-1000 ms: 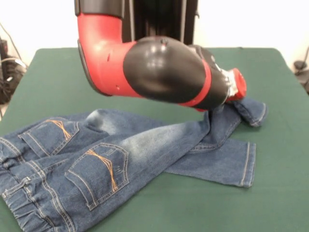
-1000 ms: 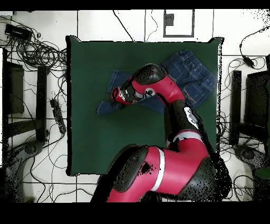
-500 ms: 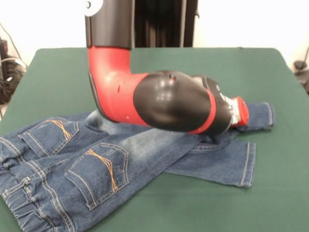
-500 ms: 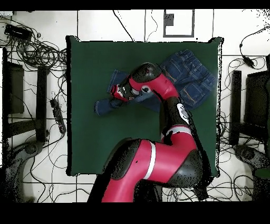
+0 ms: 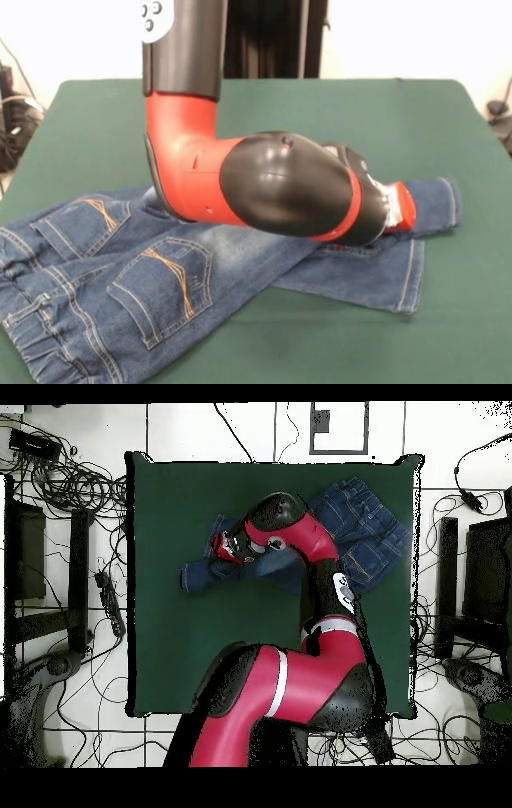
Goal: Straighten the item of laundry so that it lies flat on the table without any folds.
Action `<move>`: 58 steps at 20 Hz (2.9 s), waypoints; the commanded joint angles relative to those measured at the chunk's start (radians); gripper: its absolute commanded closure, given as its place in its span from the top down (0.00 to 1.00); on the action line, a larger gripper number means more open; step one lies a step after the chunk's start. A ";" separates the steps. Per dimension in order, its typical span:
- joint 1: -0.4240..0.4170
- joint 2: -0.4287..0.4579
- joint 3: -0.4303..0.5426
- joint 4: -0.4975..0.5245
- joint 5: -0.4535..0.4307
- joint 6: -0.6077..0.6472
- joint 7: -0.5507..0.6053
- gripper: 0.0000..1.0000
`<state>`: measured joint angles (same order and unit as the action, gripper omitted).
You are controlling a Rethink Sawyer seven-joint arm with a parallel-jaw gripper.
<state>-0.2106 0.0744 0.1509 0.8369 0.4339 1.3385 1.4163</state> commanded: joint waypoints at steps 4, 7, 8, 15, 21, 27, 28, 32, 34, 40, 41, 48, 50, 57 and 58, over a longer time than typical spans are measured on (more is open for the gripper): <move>0.003 -0.161 0.142 0.047 -0.109 -0.567 -0.181 0.00; -0.022 -0.209 0.198 0.085 -0.146 -0.659 -0.243 0.00; -0.020 -0.190 0.205 0.041 -0.158 -0.646 -0.242 0.00; -0.072 -0.175 0.334 0.043 -0.260 -0.755 -0.285 0.00; -0.081 -0.129 0.367 -0.009 -0.328 -0.744 -0.246 0.00; -0.057 -0.045 0.349 -0.133 -0.379 -0.688 -0.190 0.00; -0.054 -0.037 0.348 -0.149 -0.385 -0.680 -0.183 0.00; -0.044 0.000 0.348 -0.201 -0.407 -0.666 -0.167 0.00; -0.044 0.007 0.356 -0.208 -0.411 -0.661 -0.165 0.00; -0.073 -0.027 0.380 -0.144 -0.411 -0.646 -0.180 0.00; -0.088 -0.047 0.393 -0.100 -0.406 -0.648 -0.195 0.00; -0.221 -0.200 0.513 0.234 -0.409 -0.650 -0.261 0.00; -0.237 -0.209 0.532 0.261 -0.421 -0.623 -0.259 0.00; -0.241 -0.218 0.544 0.267 -0.453 -0.568 -0.217 0.00; -0.244 -0.219 0.550 0.269 -0.462 -0.567 -0.213 0.00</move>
<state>-0.4873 -0.1305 0.5797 0.9520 0.0129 0.6347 1.4159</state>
